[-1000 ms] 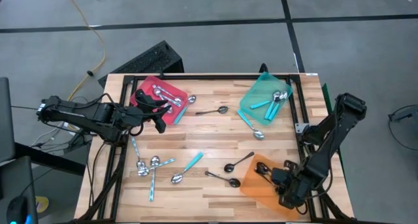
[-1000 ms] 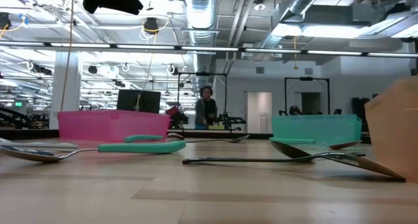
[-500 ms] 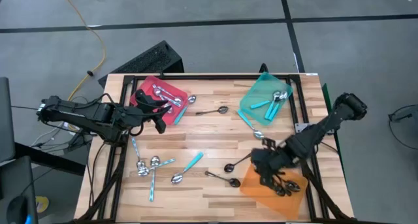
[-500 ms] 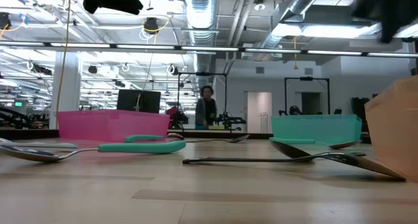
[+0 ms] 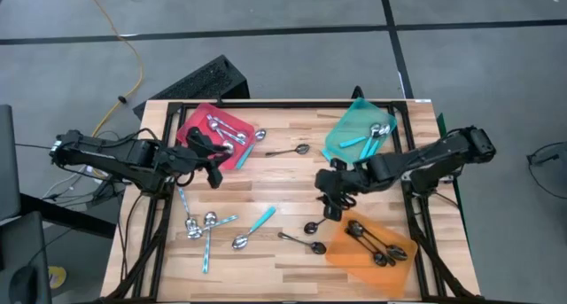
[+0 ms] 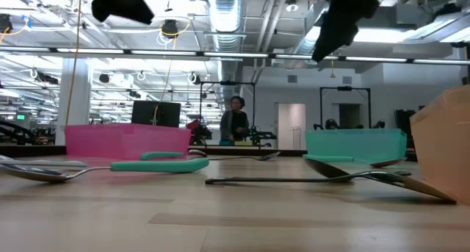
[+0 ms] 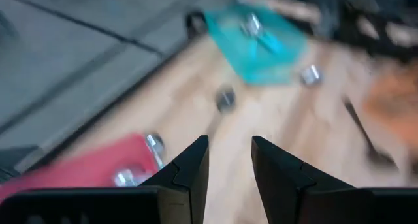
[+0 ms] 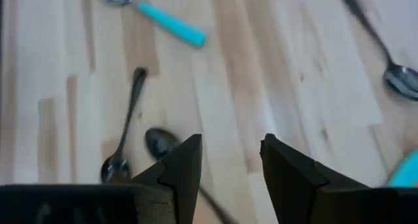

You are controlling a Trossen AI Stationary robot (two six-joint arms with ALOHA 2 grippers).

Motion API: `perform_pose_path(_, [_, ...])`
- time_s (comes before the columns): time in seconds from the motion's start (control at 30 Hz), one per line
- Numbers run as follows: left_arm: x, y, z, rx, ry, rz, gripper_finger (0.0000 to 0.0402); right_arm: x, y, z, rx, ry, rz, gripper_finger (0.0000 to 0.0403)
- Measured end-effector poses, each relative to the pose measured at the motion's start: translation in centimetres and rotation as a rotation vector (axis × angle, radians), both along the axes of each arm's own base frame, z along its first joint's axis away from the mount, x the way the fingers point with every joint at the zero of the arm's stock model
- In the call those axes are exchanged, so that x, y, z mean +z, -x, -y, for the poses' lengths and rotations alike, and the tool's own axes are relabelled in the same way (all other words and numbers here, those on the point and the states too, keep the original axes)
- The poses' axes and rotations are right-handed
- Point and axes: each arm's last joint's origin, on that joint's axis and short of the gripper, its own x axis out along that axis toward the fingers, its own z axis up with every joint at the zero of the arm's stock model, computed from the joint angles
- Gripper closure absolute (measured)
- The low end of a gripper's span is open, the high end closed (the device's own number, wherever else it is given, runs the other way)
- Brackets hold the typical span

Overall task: Sort silverware by color (type)
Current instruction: Put the blue patterned spoon into the red bin

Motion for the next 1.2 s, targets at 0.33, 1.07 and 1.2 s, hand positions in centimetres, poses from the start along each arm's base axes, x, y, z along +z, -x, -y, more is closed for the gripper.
perform_pose_path(0.33, [-3.3, -1.3, 1.8, -0.18, 0.235, -0.291, 0.0301, 0.1, -0.3, 1.4, -0.01, 0.029, 0.005, 0.0223])
perform_pose_path(1.07, [-10.9, -1.7, 14.3, -0.04, 0.704, -0.64, 0.0301, 0.1, -0.4, 1.4, -0.005, 0.053, 0.019, 0.0223])
perform_pose_path(1.2, [-12.0, -1.6, 15.4, 0.131, 0.825, -0.665, 0.0301, 0.1, -0.4, 1.4, -0.005, 0.053, 0.02, 0.0223])
